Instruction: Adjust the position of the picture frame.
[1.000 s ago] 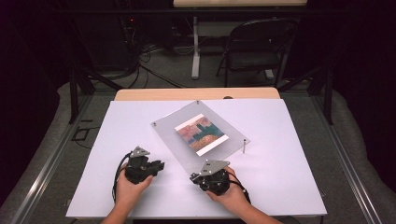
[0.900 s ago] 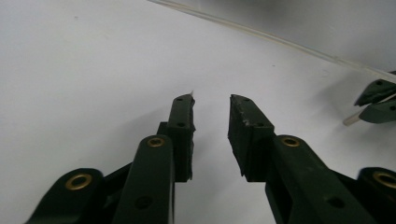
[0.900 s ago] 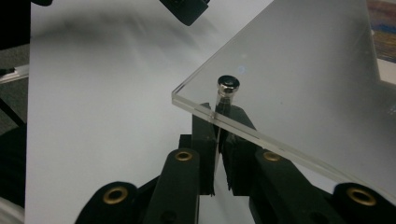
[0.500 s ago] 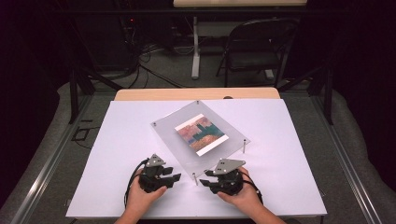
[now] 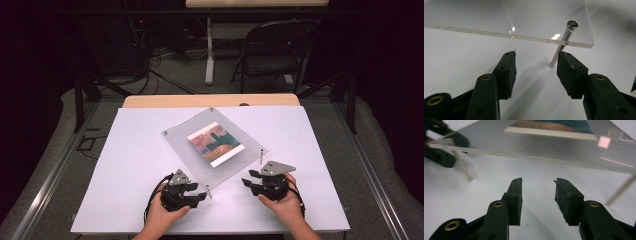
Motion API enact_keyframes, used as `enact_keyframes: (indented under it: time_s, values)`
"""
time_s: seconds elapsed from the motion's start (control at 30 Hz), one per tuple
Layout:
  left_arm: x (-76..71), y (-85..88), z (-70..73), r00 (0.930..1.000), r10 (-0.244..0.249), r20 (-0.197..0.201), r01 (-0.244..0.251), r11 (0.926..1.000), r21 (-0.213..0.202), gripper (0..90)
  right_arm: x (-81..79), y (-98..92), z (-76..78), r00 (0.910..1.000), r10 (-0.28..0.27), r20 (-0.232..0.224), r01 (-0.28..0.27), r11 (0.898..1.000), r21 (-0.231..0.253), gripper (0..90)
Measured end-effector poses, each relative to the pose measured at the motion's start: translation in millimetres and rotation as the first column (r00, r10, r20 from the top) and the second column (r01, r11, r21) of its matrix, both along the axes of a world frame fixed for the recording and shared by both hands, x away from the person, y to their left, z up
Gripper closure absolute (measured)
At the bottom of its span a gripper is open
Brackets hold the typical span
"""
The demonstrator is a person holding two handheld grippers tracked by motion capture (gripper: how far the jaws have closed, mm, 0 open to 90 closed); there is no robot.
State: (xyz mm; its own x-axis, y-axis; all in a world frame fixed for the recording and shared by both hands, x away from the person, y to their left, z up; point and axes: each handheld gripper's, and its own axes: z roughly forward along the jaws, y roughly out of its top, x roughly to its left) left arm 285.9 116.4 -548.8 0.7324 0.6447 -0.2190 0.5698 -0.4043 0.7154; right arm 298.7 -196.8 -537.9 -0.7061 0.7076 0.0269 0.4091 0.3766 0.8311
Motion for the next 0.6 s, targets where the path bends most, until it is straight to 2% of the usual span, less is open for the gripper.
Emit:
enact_keyframes:
  time_s: [0.03,0.07,0.13,0.17,0.27,0.33,0.47,0.6]
  values:
    - [0.5,-3.8,-2.0,1.0000,0.001,-0.007,-0.001,0.9998,0.022,51.9,2.9,-5.2,-1.2,0.9995,-0.029,-0.010,0.029,1.000,0.003,57.1]
    - [1.0,-5.0,-3.5,1.0000,-0.001,-0.008,0.001,0.9997,0.024,53.3,5.1,-9.3,-1.9,0.9986,-0.047,-0.022,0.048,0.999,0.007,57.1]
    - [1.4,-5.5,-4.2,0.9998,-0.003,-0.021,0.003,0.9999,0.016,59.9,8.7,-14.8,-3.1,0.9965,-0.076,-0.033,0.077,0.997,0.016,57.8]
    - [2.3,-5.1,-4.5,0.9989,-0.011,-0.045,0.012,0.9999,0.005,61.9,11.2,-18.3,-3.6,0.9956,-0.087,-0.035,0.088,0.996,0.011,58.0]
    - [1.6,-5.6,-4.5,0.9982,-0.026,-0.055,0.027,0.9996,0.000,63.5,15.8,-25.1,-4.0,0.9933,-0.112,-0.030,0.112,0.994,-0.008,58.0]
    - [-1.2,-7.4,-3.0,0.9961,-0.065,-0.060,0.065,0.9979,-0.006,62.6,18.3,-29.0,-4.2,0.9916,-0.126,-0.027,0.126,0.992,-0.020,57.7]
    - [-3.1,-15.5,-3.7,0.9959,-0.083,-0.036,0.083,0.9965,0.004,63.2,23.4,-34.9,-4.1,0.9872,-0.159,-0.011,0.159,0.987,-0.034,57.5]
    - [-0.9,-27.1,-7.8,0.9964,-0.078,-0.032,0.078,0.9969,-0.014,71.2,29.2,-37.5,-3.5,0.9839,-0.179,0.004,0.179,0.983,-0.052,60.6]
